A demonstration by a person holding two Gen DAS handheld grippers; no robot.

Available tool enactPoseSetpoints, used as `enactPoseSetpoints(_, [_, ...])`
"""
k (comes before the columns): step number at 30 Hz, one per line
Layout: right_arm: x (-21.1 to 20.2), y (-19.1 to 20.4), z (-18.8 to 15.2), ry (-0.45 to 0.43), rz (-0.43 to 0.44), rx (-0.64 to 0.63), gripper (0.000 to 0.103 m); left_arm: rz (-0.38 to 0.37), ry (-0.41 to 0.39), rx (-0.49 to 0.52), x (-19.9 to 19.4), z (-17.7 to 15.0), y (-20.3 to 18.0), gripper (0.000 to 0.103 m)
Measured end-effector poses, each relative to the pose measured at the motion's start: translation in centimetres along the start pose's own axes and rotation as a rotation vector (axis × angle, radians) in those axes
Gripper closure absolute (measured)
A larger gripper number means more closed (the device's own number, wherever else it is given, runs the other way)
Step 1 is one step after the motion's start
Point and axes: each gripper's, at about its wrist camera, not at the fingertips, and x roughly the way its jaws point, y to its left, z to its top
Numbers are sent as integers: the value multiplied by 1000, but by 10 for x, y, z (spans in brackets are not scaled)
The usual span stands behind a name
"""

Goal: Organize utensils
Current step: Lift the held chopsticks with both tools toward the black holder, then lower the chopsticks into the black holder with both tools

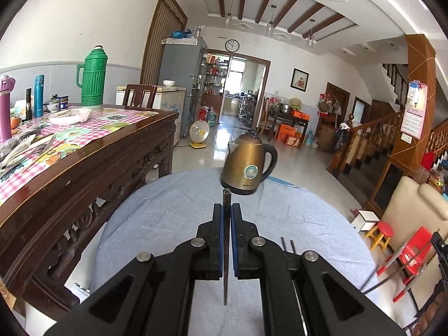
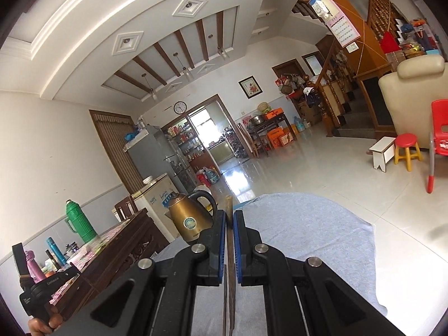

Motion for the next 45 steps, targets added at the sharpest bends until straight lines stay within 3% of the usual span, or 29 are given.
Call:
enactPoseSetpoints(11, [-46, 14, 5, -43, 55, -25, 96, -12, -48, 11, -73, -4, -12, 98])
enactPoseSetpoints(26, [-81, 54, -1, -66, 154, -42, 96, -122, -141, 34, -152, 0, -50, 98])
enactPoseSetpoints(32, [-77, 71, -14, -77, 157, -82, 96, -166, -154, 76, -151, -9, -77, 98])
enactPoseSetpoints(45, [-47, 90, -34, -96, 124, -128, 96, -137, -102, 97, -114, -30, -101, 98])
